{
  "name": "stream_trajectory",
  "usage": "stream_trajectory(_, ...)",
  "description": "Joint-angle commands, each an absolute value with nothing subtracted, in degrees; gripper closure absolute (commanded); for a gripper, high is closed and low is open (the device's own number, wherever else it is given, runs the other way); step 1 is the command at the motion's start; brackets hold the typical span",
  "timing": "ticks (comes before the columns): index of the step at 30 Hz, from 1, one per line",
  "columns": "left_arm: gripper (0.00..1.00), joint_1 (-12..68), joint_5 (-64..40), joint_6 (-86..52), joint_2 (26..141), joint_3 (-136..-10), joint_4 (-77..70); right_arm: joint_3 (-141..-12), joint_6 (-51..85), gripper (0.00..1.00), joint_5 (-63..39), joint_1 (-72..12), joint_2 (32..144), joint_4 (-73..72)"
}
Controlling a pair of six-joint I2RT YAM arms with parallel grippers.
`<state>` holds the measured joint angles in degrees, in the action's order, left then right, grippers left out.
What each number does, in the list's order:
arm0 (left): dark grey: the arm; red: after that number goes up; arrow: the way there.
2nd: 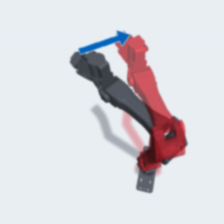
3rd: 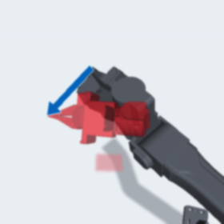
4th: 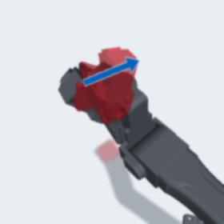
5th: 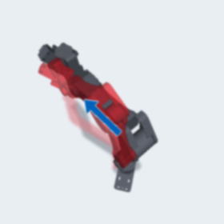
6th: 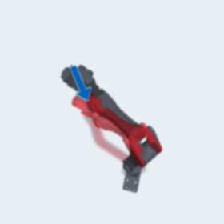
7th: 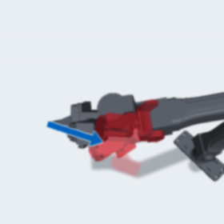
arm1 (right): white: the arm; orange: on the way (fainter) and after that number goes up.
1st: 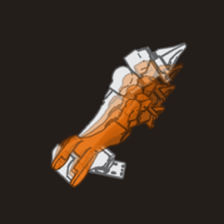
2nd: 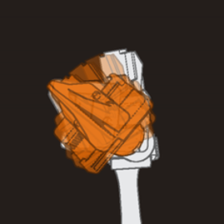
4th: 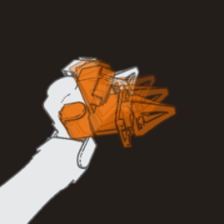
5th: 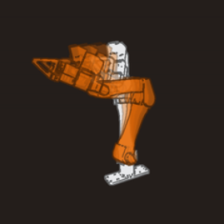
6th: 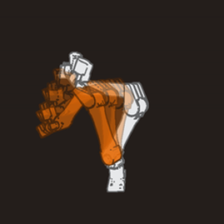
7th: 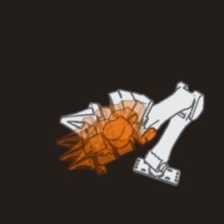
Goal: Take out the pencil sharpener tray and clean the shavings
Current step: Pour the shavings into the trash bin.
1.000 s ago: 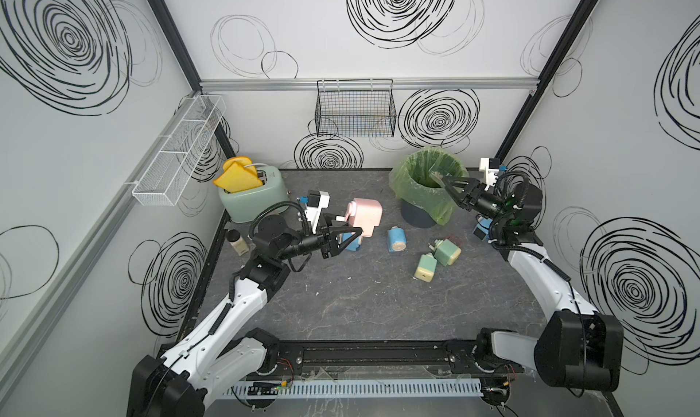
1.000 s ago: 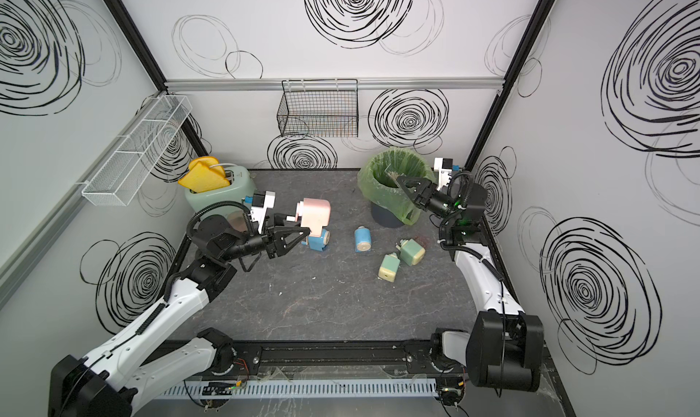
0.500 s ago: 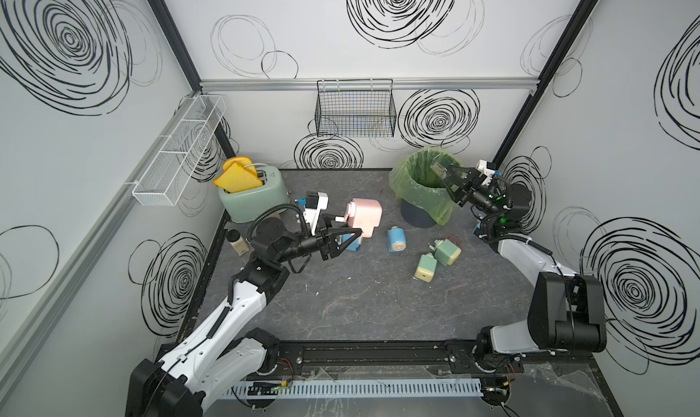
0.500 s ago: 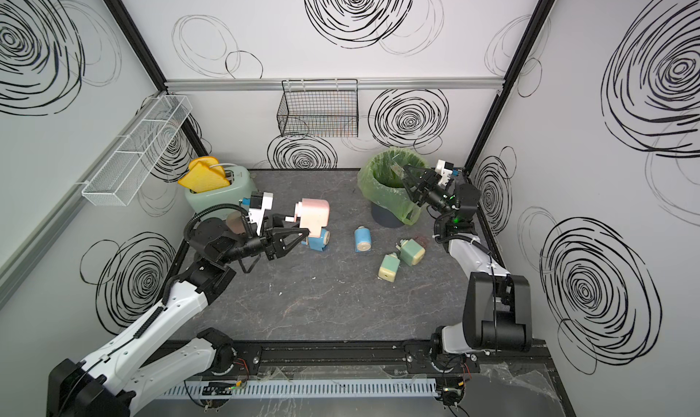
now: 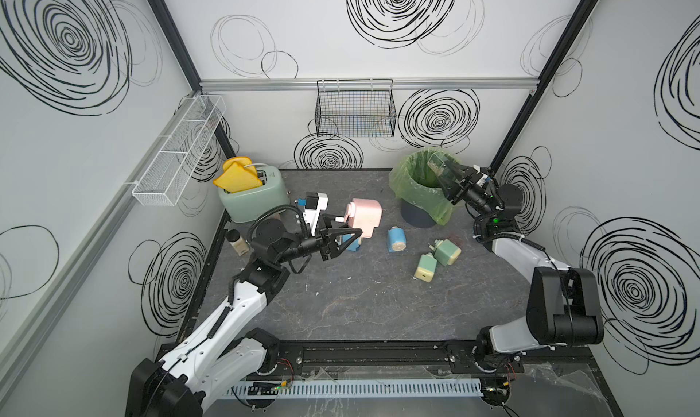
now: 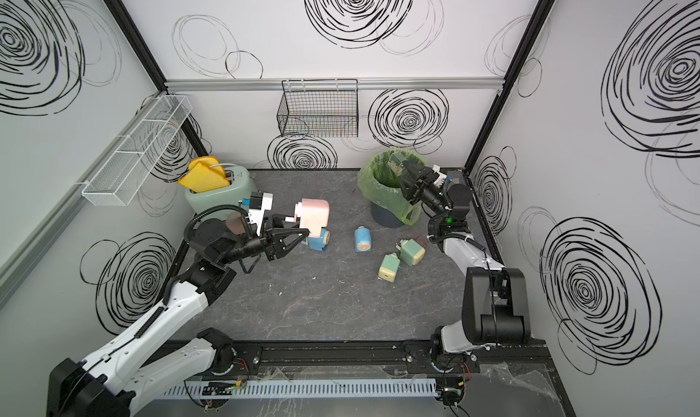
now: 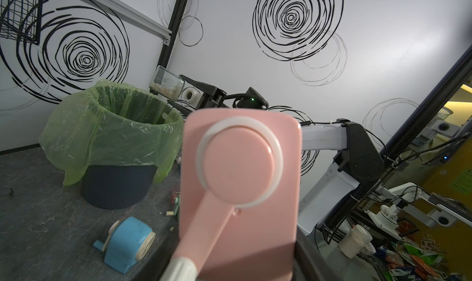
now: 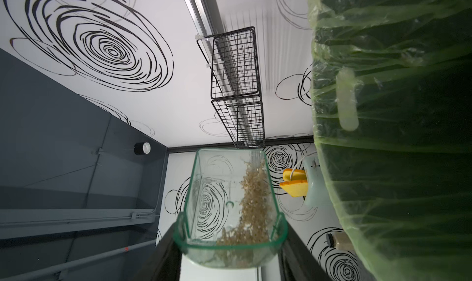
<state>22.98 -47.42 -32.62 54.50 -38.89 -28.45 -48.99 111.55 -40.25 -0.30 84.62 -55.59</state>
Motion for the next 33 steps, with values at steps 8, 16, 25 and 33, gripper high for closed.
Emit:
stream_trajectory(8, 0.89, 22.97, -47.2, -33.6, 53.61, -38.43, -35.15, -48.02, 130.9, 0.56, -25.7, -2.41, 85.33, -65.3)
stream_trajectory(16, 0.9, 23.36, -47.09, -33.75, 53.96, -38.41, -35.33, -46.96, 132.89, 0.57, -21.96, -4.63, 82.79, -62.96)
stream_trajectory(25, 0.9, 23.29, -47.09, -34.01, 54.09, -38.43, -35.76, -46.95, 134.21, 0.59, -20.71, -5.54, 81.48, -60.56)
stream_trajectory(33, 0.91, 23.22, -47.11, -33.79, 53.82, -38.4, -35.51, -47.5, 134.3, 0.6, -21.22, -5.35, 82.03, -60.56)
